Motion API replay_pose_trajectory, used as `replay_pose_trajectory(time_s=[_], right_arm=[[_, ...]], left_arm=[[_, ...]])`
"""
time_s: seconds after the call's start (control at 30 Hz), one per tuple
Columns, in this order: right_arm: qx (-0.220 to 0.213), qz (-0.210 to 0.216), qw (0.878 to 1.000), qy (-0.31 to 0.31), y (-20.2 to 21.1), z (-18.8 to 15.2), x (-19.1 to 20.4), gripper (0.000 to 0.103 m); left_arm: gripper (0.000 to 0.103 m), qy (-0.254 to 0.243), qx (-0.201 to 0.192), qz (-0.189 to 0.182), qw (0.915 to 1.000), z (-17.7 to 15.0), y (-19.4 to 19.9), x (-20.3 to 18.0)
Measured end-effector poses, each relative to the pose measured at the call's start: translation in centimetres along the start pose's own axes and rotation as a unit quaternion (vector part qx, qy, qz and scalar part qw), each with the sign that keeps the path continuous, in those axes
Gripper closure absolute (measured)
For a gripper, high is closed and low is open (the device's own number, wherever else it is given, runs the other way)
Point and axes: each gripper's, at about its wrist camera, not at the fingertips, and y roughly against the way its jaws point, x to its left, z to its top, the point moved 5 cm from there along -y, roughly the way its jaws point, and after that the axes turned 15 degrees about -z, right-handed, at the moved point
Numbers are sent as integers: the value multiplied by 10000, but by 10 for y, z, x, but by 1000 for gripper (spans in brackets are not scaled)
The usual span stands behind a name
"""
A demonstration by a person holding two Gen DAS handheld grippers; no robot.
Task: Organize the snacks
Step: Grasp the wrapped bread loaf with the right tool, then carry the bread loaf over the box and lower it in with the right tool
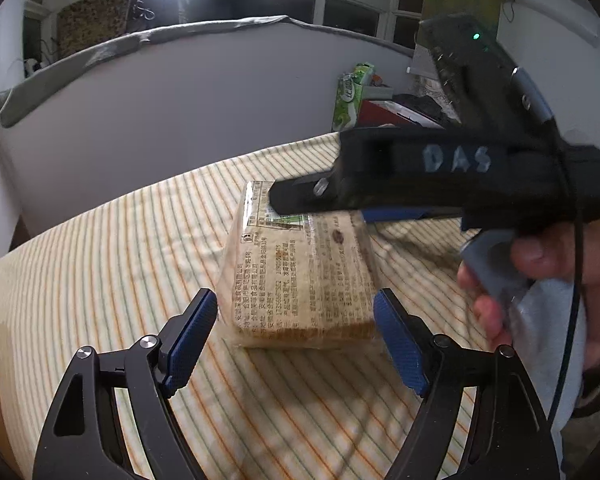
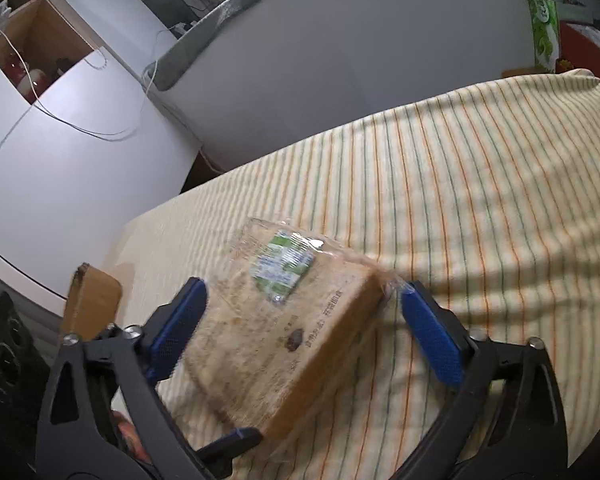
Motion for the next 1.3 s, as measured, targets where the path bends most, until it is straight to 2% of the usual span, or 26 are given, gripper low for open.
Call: replay_pose_trajectory(time_s=[0.07, 0.2, 0.3, 0.53, 0.63, 0.7, 0.83, 1.0, 1.17, 1.3], right_arm=[[-108, 2, 9999, 10, 0, -3, 1, 18], [-155, 21, 9999, 4, 0, -6, 0, 22], [-202, -33, 9997, 116, 1, -7, -1, 22], [-259, 68, 9996, 51, 2, -6, -5, 22], [-268, 134, 9996, 8, 5, -8, -9, 22], [-259, 181, 9995, 2, 8, -10, -9, 26], [-279, 204, 9994, -27, 14, -17, -7, 31], [-385, 333, 9987, 12, 34, -23, 3, 42], [-573, 295, 9979, 58, 66, -23, 12, 44], [-841, 270, 9959, 168, 108, -20, 26, 44]], left_arm=[[20, 37, 14, -47, 10000, -2, -2, -2], [17, -55, 155, -14, 9999, -5, -8, -9], [17, -172, 212, 124, 9995, -8, -9, -15], [15, 41, -19, 240, 9997, -6, 7, 2], [10, 82, 192, 187, 9996, -6, -2, 6], [8, 182, 356, 25, 9992, -6, -10, 10], [12, 39, 500, 90, 9987, -5, -18, 7], [19, -106, 352, 295, 9989, -3, -12, 2], [19, 60, 53, 276, 9996, -1, 5, -2], [19, -51, -156, 304, 9994, 7, 24, -18]])
